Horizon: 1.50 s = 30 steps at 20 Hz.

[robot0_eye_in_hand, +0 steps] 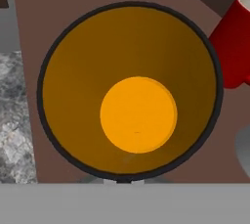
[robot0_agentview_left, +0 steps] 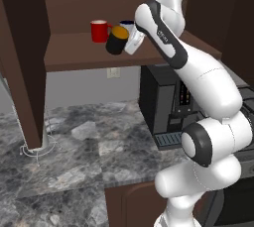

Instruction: Pick the mug on the counter and place it in the cabinet with the handle facing the right, like the mugs already inside.

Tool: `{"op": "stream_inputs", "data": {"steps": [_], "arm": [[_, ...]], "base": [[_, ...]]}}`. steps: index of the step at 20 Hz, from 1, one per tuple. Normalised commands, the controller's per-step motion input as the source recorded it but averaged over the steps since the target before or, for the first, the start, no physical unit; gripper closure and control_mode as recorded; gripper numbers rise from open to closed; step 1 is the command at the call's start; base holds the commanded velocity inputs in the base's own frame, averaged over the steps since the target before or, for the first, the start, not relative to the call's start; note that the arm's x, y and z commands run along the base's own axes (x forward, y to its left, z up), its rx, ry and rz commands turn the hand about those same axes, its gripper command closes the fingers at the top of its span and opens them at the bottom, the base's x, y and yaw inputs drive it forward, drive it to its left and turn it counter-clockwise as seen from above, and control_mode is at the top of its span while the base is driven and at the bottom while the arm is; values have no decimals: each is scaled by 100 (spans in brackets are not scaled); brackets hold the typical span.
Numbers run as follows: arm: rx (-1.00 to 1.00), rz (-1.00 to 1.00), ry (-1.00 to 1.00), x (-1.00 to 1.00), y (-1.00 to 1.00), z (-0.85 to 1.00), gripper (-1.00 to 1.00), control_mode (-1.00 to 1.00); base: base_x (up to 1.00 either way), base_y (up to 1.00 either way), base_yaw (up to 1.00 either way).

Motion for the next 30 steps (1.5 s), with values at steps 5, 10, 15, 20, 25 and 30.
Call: {"op": "stream_inputs", "data": {"steps": [5, 10, 15, 20, 25, 30], "arm": [[-2, 0, 1, 9, 0, -20, 100, -100], [-2, 0, 0, 5, 0, -25, 100, -100], [-3, 0, 0, 0, 2, -17, -100, -100], [-1, 0, 0, 0, 0, -1, -100, -100], [0, 0, 0, 0, 0, 0, -100, -100], [0, 0, 0, 0, 2, 10, -100, -100]], "base": [[0, 0, 0], [0, 0, 0], [0, 0, 0], [0, 0, 0], [0, 0, 0], [0, 0, 0]]}}
